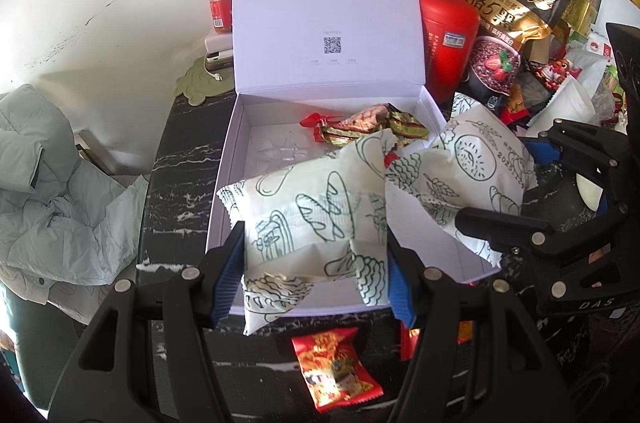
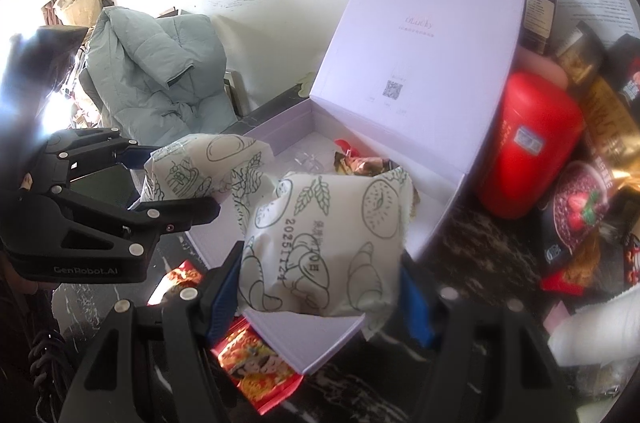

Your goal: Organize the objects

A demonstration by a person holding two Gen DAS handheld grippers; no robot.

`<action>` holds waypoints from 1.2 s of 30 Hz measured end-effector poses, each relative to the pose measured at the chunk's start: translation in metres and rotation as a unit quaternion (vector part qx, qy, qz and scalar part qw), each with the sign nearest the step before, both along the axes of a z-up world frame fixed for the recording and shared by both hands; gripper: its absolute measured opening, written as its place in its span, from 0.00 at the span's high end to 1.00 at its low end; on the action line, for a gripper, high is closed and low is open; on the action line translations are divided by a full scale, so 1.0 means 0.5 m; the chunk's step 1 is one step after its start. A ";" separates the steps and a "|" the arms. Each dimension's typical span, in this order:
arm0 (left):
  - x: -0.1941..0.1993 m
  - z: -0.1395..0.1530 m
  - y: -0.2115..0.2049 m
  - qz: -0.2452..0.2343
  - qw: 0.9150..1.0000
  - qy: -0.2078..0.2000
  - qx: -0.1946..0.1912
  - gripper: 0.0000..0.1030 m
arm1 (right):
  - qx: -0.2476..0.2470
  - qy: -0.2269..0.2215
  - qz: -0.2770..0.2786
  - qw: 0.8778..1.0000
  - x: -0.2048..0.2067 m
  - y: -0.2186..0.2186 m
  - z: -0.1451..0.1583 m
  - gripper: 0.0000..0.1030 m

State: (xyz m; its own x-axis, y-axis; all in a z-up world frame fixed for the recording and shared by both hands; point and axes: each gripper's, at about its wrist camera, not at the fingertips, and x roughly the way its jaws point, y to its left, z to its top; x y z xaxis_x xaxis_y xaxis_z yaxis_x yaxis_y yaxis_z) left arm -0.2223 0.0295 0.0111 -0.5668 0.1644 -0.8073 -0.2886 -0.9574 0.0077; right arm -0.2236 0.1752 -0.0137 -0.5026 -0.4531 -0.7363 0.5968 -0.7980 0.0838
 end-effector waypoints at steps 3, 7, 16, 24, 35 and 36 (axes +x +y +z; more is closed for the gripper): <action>-0.023 -0.005 0.000 -0.002 1.000 0.000 -0.001 0.42 | 0.002 0.000 0.000 1.000 -0.024 -0.003 -0.003 0.32; -0.055 -0.013 0.002 -0.005 1.000 -0.002 -0.004 0.42 | 0.004 0.000 -0.002 1.000 -0.054 -0.006 -0.009 0.32; -0.125 -0.025 0.004 -0.010 1.000 0.001 -0.010 0.42 | 0.006 0.006 0.005 1.000 -0.119 -0.018 -0.013 0.32; -0.183 -0.031 0.016 -0.016 1.000 0.003 -0.018 0.42 | 0.006 0.017 0.008 1.000 -0.172 -0.025 -0.009 0.32; -0.244 -0.072 0.020 -0.019 1.000 -0.017 -0.012 0.42 | 0.002 0.002 0.003 1.000 -0.228 -0.034 -0.039 0.32; -0.247 -0.073 0.019 -0.019 1.000 -0.018 -0.009 0.42 | 0.000 0.000 0.003 1.000 -0.232 -0.033 -0.041 0.32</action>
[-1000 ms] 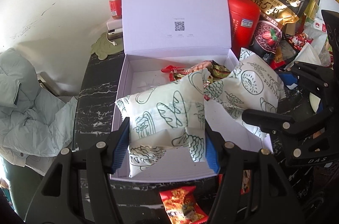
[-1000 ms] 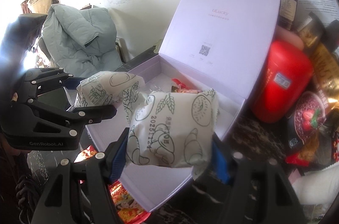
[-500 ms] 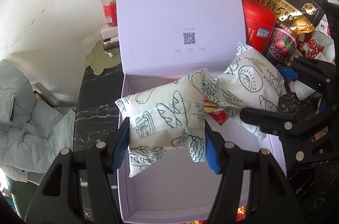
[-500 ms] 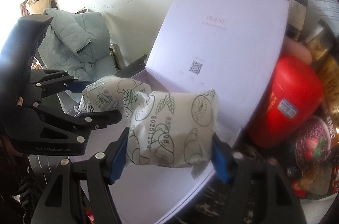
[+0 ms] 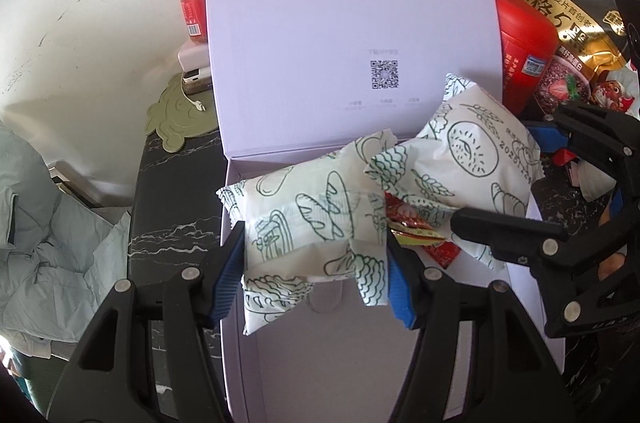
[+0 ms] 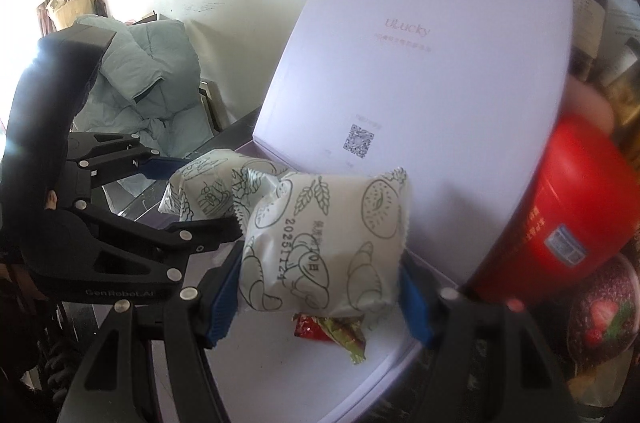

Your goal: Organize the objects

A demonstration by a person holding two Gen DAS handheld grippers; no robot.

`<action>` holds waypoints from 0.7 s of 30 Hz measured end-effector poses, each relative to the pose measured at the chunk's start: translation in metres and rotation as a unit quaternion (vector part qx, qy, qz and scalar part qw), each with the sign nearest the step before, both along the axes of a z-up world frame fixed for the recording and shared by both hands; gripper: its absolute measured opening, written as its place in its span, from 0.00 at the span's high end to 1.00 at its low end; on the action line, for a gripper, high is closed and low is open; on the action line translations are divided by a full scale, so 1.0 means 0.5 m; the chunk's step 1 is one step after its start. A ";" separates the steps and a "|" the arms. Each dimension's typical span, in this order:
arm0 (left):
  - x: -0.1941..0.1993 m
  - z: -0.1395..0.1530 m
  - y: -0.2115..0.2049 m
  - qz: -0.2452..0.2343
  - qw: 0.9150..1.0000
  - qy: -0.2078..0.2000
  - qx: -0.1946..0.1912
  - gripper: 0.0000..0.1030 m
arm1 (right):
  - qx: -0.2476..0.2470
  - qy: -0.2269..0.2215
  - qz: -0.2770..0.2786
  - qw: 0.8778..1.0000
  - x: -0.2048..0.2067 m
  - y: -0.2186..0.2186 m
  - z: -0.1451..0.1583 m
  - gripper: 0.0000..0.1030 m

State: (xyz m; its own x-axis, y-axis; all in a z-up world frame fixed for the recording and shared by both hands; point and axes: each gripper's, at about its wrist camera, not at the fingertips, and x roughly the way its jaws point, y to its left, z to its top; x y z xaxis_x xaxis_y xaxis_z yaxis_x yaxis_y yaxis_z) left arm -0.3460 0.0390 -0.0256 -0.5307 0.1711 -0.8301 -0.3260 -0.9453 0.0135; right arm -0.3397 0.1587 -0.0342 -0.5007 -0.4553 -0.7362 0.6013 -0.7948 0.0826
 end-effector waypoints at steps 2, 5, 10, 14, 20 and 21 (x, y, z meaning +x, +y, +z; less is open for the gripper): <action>-0.009 -0.002 -0.002 -0.002 1.000 0.000 0.009 0.42 | -0.004 0.003 -0.001 1.000 -0.004 0.001 0.000 0.32; -0.019 -0.003 -0.001 -0.002 1.000 0.005 0.011 0.42 | -0.005 0.003 -0.005 1.000 -0.012 0.003 -0.003 0.32; -0.031 -0.012 0.001 -0.003 1.000 0.010 0.008 0.41 | 0.004 0.002 -0.002 1.000 -0.018 -0.005 -0.018 0.32; -0.030 -0.029 0.008 -0.005 1.000 -0.001 -0.003 0.41 | 0.009 -0.009 -0.004 1.000 -0.017 -0.002 -0.039 0.33; -0.015 -0.056 0.004 -0.005 1.000 -0.028 0.005 0.41 | 0.015 -0.024 0.004 1.000 -0.009 -0.014 -0.053 0.33; -0.013 -0.056 0.004 -0.006 1.000 -0.028 0.002 0.41 | 0.015 -0.026 0.004 1.000 -0.008 -0.013 -0.055 0.33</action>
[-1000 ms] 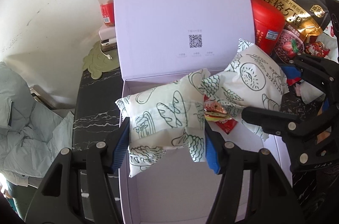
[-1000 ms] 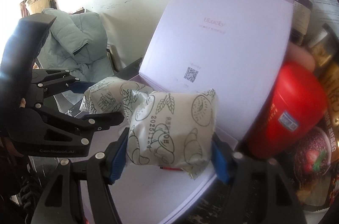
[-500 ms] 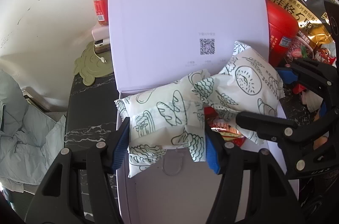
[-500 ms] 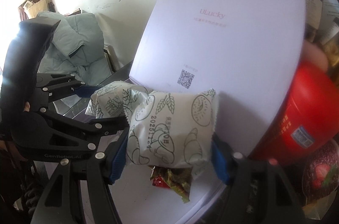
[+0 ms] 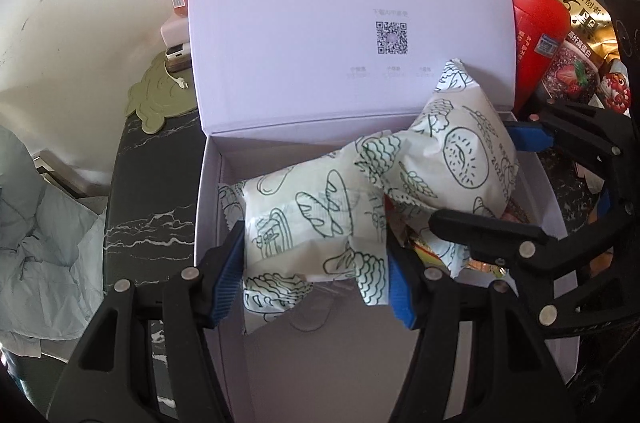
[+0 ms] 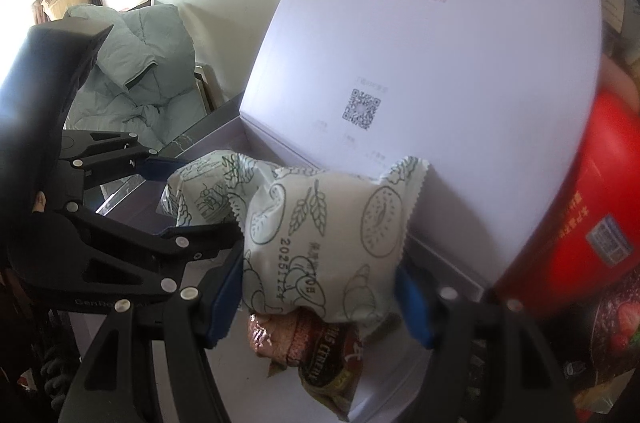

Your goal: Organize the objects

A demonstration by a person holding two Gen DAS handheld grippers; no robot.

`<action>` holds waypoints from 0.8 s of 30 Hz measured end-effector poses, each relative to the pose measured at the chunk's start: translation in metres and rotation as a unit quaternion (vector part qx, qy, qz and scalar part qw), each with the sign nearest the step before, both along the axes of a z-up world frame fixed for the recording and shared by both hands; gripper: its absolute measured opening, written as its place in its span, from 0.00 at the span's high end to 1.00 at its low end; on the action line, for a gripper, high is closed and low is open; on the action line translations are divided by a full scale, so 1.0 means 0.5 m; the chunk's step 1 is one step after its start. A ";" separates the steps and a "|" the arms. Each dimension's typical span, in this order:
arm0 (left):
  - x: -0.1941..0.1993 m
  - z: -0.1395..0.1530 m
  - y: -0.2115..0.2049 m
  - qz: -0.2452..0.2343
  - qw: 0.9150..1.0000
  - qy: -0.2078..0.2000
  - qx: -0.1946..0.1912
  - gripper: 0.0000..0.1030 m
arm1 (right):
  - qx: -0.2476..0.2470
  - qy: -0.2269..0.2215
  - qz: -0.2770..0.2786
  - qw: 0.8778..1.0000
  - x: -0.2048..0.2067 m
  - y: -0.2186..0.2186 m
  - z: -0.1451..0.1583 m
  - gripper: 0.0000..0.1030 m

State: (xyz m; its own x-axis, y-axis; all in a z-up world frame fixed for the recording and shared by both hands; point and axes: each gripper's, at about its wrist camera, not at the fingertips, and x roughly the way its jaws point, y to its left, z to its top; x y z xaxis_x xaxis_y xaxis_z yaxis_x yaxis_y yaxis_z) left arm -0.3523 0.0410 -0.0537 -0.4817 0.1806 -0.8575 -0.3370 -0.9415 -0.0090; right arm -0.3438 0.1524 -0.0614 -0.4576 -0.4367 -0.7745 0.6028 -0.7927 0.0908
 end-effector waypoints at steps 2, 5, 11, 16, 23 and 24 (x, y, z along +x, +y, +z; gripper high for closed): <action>0.005 0.000 -0.002 0.000 1.000 -0.001 -0.001 0.41 | -0.003 -0.005 -0.001 1.000 0.004 0.002 -0.001 0.33; 0.014 -0.002 -0.005 0.001 1.000 -0.006 0.001 0.41 | 0.000 -0.005 0.001 1.000 0.012 0.003 -0.001 0.33; 0.043 -0.003 -0.002 0.001 1.000 -0.011 0.000 0.41 | 0.004 -0.014 0.006 1.000 0.023 -0.006 0.003 0.33; 0.059 -0.008 -0.001 0.001 1.000 -0.016 -0.003 0.40 | 0.009 -0.016 0.010 1.000 0.015 -0.004 0.003 0.33; 0.050 -0.023 -0.012 0.021 0.999 -0.019 0.014 0.37 | 0.005 -0.023 -0.001 1.000 0.007 -0.016 -0.002 0.32; 0.049 -0.024 -0.013 0.023 0.999 -0.020 0.017 0.36 | 0.007 -0.022 0.000 1.000 0.010 -0.018 -0.002 0.32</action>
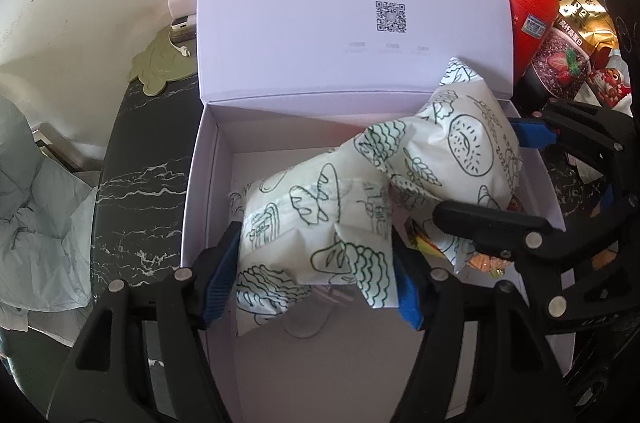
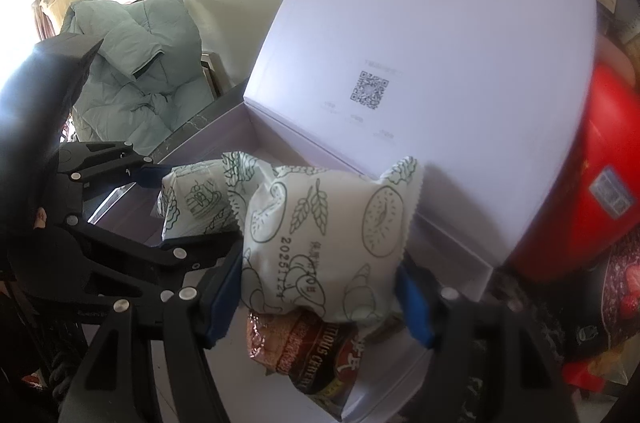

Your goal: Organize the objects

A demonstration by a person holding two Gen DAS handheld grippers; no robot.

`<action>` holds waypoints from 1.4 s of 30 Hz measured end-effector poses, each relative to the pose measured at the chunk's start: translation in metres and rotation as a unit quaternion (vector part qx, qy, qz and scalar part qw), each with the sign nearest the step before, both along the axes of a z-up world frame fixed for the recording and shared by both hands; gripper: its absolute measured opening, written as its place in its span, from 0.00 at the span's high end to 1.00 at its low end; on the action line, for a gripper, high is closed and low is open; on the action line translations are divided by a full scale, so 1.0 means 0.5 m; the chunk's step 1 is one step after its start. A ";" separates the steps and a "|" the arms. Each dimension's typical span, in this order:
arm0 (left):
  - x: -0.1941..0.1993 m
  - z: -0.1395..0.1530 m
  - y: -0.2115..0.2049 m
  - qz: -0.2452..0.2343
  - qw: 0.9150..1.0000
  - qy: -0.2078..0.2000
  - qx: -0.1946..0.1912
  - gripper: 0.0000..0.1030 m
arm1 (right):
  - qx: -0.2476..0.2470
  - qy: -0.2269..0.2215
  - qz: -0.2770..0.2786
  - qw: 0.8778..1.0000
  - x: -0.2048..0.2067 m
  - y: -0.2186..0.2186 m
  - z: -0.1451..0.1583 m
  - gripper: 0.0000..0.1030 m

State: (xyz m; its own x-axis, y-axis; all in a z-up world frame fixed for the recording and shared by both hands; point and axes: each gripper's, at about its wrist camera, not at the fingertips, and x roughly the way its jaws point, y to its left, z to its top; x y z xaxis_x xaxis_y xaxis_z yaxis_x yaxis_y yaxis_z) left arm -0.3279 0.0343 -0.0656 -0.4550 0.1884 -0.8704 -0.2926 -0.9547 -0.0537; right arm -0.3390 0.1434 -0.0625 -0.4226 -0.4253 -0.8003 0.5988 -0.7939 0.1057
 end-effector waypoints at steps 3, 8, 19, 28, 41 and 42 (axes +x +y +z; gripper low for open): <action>-0.001 0.000 -0.001 0.005 1.000 0.000 -0.002 0.34 | 0.005 0.000 0.000 1.000 0.000 0.000 -0.001 0.29; -0.003 -0.001 0.000 0.014 1.000 -0.002 -0.005 0.33 | 0.001 -0.011 -0.006 1.000 -0.009 0.001 -0.004 0.28; 0.001 0.017 0.003 0.023 1.000 0.008 -0.019 0.30 | 0.001 0.011 -0.029 1.000 -0.002 0.015 0.034 0.19; 0.022 0.046 0.001 0.037 0.999 0.030 -0.017 0.29 | 0.004 0.019 -0.058 0.998 0.012 0.042 0.053 0.19; 0.039 0.103 -0.004 0.054 0.996 0.067 -0.014 0.29 | 0.004 0.023 -0.102 0.995 0.034 0.068 0.095 0.19; 0.043 0.111 -0.005 0.055 0.996 0.071 -0.015 0.29 | 0.001 0.023 -0.104 0.994 0.036 0.071 0.100 0.19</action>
